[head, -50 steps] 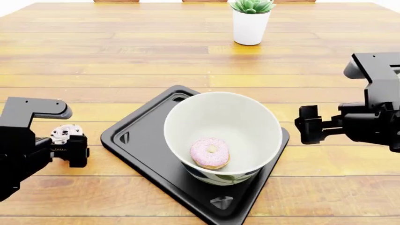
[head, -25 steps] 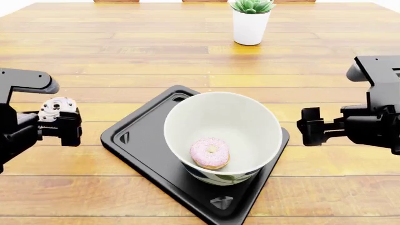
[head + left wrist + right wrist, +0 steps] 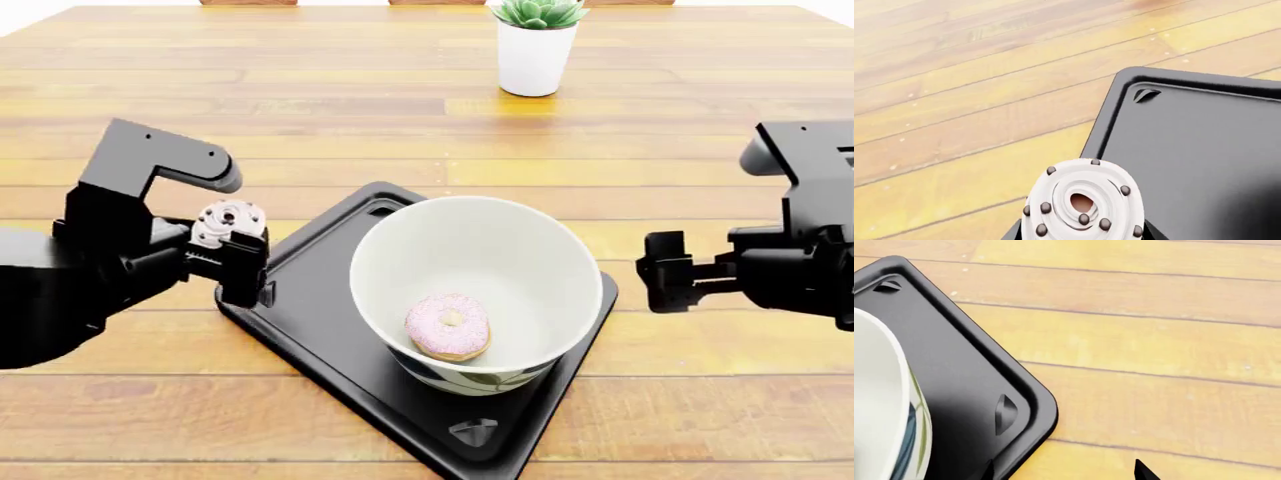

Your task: Pick up the bowl with donut and place it on the tray. Pick up the cupcake and place it on the tray.

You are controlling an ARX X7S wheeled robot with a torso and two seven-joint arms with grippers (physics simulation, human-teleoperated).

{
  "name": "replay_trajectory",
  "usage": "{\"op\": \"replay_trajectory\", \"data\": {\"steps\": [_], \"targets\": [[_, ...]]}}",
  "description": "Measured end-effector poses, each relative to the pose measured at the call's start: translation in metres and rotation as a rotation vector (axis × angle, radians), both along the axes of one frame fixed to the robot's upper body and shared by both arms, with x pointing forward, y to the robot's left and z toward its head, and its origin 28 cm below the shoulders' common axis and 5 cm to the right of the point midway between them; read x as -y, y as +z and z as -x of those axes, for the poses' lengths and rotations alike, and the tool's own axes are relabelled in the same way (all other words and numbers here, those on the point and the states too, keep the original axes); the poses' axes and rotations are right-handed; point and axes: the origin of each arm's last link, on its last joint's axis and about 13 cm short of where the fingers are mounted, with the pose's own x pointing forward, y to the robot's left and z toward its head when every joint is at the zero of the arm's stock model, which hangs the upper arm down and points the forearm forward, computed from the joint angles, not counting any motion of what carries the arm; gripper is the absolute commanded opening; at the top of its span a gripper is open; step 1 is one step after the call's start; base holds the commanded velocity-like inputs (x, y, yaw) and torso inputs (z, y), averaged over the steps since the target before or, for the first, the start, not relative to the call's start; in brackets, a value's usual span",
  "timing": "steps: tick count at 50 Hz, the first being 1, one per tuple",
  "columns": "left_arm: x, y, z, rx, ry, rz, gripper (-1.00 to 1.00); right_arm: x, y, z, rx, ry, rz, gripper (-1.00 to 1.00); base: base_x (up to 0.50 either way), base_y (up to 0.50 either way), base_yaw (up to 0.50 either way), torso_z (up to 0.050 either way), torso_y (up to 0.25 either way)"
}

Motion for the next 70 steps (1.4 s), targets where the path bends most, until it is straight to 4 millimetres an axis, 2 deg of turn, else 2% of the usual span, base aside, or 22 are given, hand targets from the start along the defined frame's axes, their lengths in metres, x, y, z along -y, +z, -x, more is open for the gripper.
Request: {"op": "replay_trajectory", "data": {"steps": [13,26,65,66,70], "targets": [[0.017,-0.001,-0.010,-0.024,-0.094,-0.019,-1.00,0.002,-0.004,0.001,-0.006,-0.007,0.003,1.00,0.00,0.00,0.00,0.000,0.000],[0.025,-0.003,-0.007,-0.038,-0.175,-0.010,-1.00,0.003,-0.010,0.000,-0.018,-0.016,0.006,1.00,0.00,0.00,0.00,0.000,0.000],[0.025,-0.012,0.001,-0.096,-0.234,0.015,-1.00,0.004,-0.021,0.000,-0.040,-0.026,0.010,1.00,0.00,0.00,0.00,0.000,0.000],[0.025,-0.011,0.001,-0.096,-0.233,0.017,1.00,0.004,-0.021,0.000,-0.040,-0.026,0.010,1.00,0.00,0.00,0.00,0.000,0.000],[0.024,-0.010,0.000,-0.088,-0.221,0.027,1.00,0.005,-0.022,0.000,-0.042,-0.026,0.010,1.00,0.00,0.00,0.00,0.000,0.000]]}}
